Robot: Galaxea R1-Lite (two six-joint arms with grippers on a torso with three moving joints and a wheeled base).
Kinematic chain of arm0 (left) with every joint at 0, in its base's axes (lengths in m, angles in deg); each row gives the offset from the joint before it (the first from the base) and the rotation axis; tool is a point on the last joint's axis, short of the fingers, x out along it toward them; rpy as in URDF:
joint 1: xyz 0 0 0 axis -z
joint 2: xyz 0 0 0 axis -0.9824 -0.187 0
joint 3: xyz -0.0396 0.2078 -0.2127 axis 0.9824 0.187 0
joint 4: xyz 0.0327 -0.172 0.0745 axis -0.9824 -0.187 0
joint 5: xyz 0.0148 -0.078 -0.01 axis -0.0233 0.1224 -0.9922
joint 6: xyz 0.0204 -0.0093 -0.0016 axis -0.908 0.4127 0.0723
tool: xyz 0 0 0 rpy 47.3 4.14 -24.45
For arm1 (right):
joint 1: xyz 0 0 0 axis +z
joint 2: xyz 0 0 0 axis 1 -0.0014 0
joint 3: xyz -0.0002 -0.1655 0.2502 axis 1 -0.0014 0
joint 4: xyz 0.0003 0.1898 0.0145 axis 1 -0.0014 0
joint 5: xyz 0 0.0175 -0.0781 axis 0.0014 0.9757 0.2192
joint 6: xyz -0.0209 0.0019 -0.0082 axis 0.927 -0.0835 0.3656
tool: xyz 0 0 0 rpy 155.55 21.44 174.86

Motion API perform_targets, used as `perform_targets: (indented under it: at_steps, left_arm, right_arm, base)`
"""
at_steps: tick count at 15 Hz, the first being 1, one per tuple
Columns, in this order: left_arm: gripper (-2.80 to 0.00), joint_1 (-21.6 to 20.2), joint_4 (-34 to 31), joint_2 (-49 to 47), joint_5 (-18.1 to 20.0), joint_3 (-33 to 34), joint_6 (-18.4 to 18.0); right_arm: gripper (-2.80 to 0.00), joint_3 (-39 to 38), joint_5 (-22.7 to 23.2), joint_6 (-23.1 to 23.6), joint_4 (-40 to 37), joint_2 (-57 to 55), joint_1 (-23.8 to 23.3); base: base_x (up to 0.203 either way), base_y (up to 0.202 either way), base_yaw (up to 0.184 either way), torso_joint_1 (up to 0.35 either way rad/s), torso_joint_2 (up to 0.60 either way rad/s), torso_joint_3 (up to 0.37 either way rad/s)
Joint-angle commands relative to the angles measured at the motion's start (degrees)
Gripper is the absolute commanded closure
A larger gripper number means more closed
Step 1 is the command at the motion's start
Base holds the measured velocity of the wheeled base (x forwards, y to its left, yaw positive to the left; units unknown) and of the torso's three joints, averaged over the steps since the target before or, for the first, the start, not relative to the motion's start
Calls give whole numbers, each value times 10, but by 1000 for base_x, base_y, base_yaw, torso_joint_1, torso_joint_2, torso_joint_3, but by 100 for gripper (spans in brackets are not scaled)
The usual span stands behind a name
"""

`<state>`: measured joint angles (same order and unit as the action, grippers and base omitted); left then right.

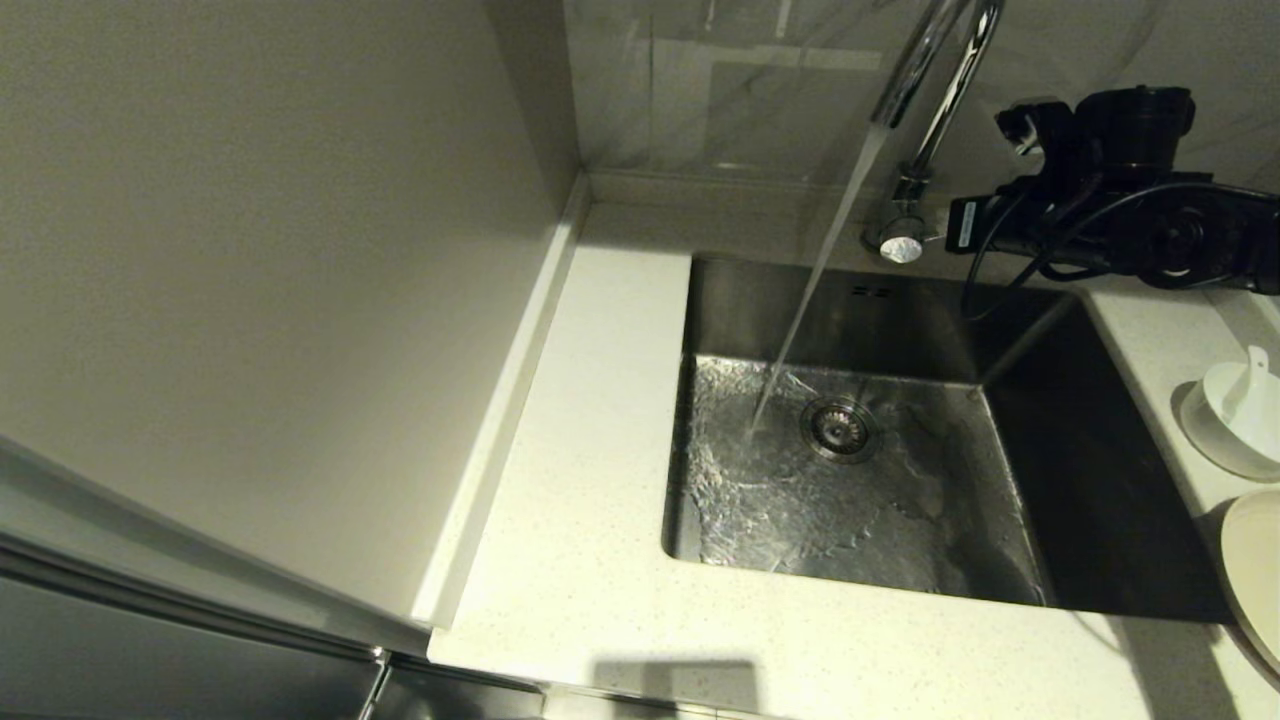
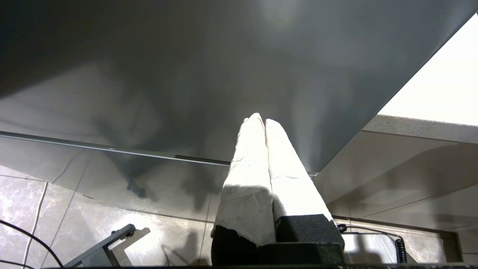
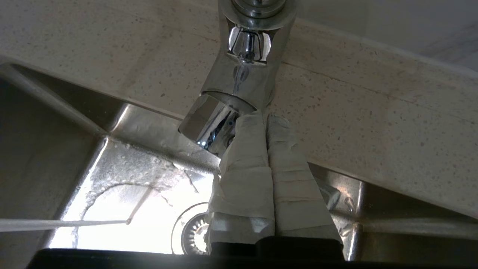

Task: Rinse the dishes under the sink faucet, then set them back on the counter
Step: Turn on the faucet

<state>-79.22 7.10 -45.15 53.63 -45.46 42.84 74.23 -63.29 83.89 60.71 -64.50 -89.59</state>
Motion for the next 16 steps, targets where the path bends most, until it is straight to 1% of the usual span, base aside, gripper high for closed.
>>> perform_targets:
  at_steps: [1,9,12,16]
  left_arm:
    - [0,0,0,2,0,0,0]
    - [0,0,0,2,0,0,0]
    - [0,0,0,2,0,0,0]
    - [0,0,0,2,0,0,0]
  right_arm:
    - [0,1,0,-1,-1,-3,0]
    - [0,-93,15,-7,-4,72,-5]
    - [0,-85,10,-6,-1,53,-5]
    - [0,-23,7,-5,1,10,-6]
  base:
    - [0,0,0,0,0,0]
    - [0,0,0,0,0,0]
    - [0,0,0,0,0,0]
    - [0,0,0,0,0,0]
